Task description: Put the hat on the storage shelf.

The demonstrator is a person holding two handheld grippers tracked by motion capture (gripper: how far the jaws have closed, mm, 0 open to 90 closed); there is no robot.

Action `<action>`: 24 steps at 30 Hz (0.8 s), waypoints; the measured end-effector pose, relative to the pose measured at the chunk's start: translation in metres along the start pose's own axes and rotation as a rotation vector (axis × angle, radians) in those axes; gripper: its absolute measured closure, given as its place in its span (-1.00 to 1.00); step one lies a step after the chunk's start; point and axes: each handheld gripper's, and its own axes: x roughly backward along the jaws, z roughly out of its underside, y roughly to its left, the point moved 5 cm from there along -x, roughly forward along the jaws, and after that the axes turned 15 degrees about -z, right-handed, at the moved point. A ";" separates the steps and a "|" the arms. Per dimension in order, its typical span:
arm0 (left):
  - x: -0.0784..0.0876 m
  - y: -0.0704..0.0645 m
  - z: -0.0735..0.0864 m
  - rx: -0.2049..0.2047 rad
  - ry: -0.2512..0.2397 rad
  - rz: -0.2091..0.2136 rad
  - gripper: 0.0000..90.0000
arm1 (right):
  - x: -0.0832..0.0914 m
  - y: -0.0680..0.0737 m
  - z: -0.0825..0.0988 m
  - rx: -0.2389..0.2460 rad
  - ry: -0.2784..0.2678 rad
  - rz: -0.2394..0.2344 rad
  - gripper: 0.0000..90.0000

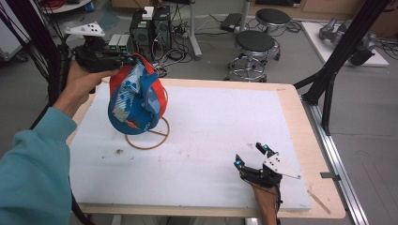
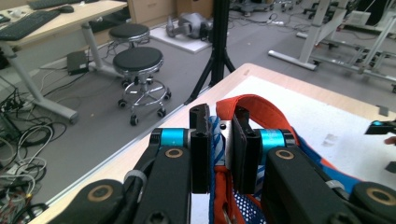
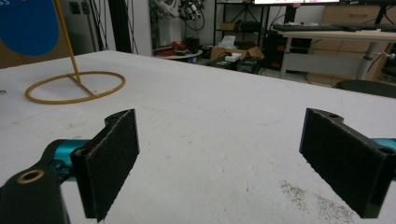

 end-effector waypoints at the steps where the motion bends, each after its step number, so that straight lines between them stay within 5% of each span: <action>1: -0.002 0.002 0.001 0.002 0.003 -0.002 0.77 | 0.000 0.000 0.000 0.000 0.000 0.000 -0.76; 24: -0.043 0.028 0.026 0.016 0.098 -0.038 0.77 | 0.000 0.000 0.000 -0.002 -0.003 -0.004 -0.76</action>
